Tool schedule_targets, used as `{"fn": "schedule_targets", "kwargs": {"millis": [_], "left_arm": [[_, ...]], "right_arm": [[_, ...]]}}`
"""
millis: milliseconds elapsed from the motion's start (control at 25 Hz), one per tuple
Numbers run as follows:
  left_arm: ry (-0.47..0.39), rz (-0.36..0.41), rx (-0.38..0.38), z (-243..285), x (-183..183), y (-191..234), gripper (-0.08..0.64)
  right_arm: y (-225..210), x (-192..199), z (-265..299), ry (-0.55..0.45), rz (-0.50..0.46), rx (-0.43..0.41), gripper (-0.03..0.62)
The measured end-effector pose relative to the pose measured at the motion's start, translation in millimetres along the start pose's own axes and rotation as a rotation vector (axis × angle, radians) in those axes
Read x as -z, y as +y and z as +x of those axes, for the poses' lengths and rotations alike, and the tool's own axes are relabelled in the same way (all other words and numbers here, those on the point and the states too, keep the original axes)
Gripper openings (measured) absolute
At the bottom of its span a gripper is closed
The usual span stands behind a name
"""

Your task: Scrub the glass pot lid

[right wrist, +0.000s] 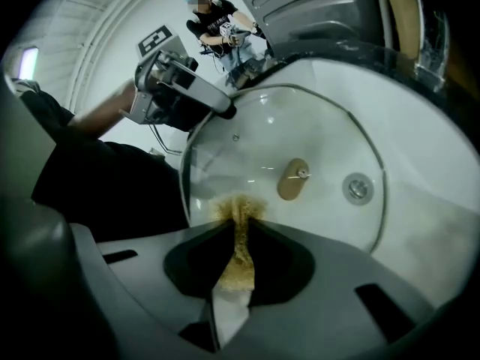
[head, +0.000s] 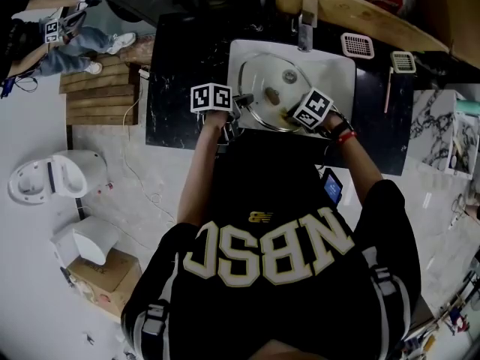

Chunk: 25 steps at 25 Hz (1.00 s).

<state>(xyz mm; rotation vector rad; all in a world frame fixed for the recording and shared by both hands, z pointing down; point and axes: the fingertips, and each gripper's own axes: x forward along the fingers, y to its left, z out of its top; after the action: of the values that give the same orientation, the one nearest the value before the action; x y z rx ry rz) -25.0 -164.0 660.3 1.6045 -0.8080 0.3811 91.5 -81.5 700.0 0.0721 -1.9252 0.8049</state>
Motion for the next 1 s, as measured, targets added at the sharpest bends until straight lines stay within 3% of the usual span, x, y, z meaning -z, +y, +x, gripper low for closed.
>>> {"fn": "schedule_targets", "kwargs": {"millis": [80,280,600,1000], "left_arm": [[0.002,0.012,-0.012,0.4,0.7,0.6,0.115],[0.004,-0.039,-0.001,-3.5,2.4,8.1,0.104],[0.004,-0.036,-0.001,-6.4,3.3,9.0,0.104],[0.000,-0.062,-0.003,-9.3,2.4,10.5,0.103]], "right_arm": [[16.0,-9.3,4.8,-0.037,0.001,-0.025,0.066],[25.7,-24.7,11.4,-0.060,-0.026,0.050,0.066],[35.4,-75.6,12.5,-0.240,0.039,0.048,0.066],[14.5,-113.8,13.1,-0.369,0.085,0.174,0.069]]}}
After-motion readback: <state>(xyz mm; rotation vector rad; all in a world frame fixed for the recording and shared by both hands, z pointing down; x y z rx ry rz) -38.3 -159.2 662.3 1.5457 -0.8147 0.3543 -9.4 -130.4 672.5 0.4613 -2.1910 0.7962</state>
